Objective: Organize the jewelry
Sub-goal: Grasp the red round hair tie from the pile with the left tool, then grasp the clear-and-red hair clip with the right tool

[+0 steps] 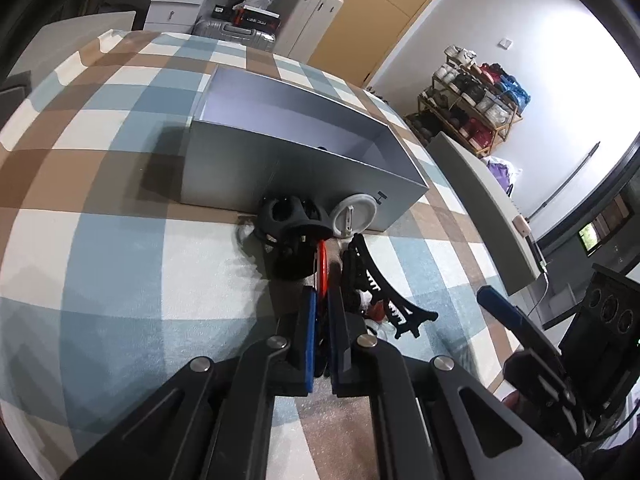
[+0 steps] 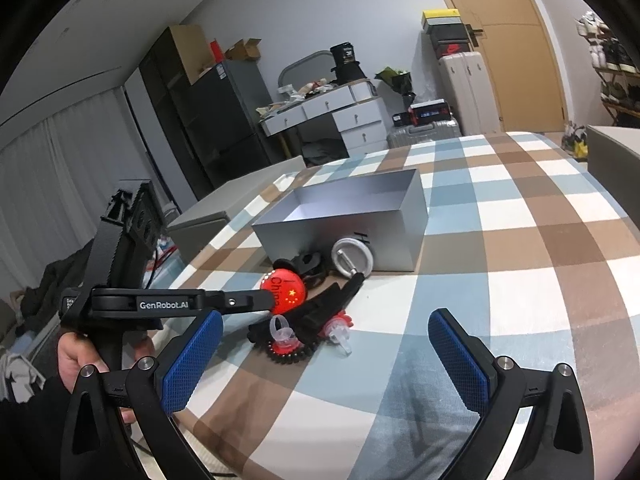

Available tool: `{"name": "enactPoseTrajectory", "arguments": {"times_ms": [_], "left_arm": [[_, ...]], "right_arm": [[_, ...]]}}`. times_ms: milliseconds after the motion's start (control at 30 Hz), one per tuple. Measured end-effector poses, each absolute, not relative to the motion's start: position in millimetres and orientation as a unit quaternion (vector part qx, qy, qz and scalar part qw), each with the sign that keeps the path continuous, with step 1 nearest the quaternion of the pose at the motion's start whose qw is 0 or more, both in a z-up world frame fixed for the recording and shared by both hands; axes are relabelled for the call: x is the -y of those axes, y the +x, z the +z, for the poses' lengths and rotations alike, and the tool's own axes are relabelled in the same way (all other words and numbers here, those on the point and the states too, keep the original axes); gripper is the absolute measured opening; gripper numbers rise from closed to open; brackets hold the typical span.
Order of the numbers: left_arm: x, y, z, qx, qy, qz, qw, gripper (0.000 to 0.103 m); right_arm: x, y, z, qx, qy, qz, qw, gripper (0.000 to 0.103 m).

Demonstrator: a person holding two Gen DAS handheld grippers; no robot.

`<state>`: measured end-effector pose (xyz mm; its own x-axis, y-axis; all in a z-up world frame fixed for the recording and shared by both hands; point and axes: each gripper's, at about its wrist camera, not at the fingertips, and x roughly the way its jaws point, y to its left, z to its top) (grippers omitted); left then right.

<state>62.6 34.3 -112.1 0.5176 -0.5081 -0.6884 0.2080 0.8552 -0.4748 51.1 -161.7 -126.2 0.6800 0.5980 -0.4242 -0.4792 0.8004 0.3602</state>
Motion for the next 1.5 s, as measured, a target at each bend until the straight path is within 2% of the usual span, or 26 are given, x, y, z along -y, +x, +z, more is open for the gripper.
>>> {"name": "enactPoseTrajectory", "arguments": {"times_ms": [133,200,233,367,400,467,867,1167,1233,1300,1433,1500], "left_arm": [[-31,73,-116,-0.458,-0.167,-0.208,0.848,0.003],[-29,78,-118,-0.464,-0.164,-0.204,0.846,0.016],[-29,80,-118,-0.465,-0.166,-0.204,0.846,0.016],[-27,82,-119,-0.460,-0.166,-0.207,0.847,0.015],[-26,82,-119,-0.458,-0.163,-0.205,0.849,0.006],[-27,78,-118,-0.456,-0.162,-0.208,0.850,0.003],[-43,45,-89,-0.412,-0.142,-0.191,0.879,0.002],[-61,19,-72,-0.373,-0.134,-0.166,0.903,0.002],[-68,15,-70,-0.365,-0.141,-0.161,0.906,0.002],[-73,12,-70,-0.360,-0.145,-0.157,0.908,0.002],[-82,9,-75,-0.360,-0.152,-0.152,0.908,0.002],[-84,7,-79,-0.362,-0.153,-0.150,0.907,0.002]], "right_arm": [[157,51,-127,-0.271,0.104,0.299,0.909,0.103],[156,52,-127,-0.272,0.102,0.299,0.909,0.103],[156,52,-127,-0.272,0.101,0.299,0.909,0.103],[155,53,-127,-0.275,0.100,0.297,0.909,0.103],[156,53,-127,-0.275,0.100,0.297,0.909,0.103],[156,53,-127,-0.278,0.100,0.298,0.908,0.103],[144,62,-123,-0.320,0.091,0.325,0.885,0.103],[143,127,-130,-0.405,0.158,0.294,0.851,0.103],[136,127,-130,-0.410,0.152,0.293,0.850,0.100],[128,116,-128,-0.402,0.133,0.299,0.855,0.093],[113,78,-118,-0.352,0.078,0.310,0.880,0.088],[105,61,-115,-0.326,0.055,0.314,0.890,0.079]]}}
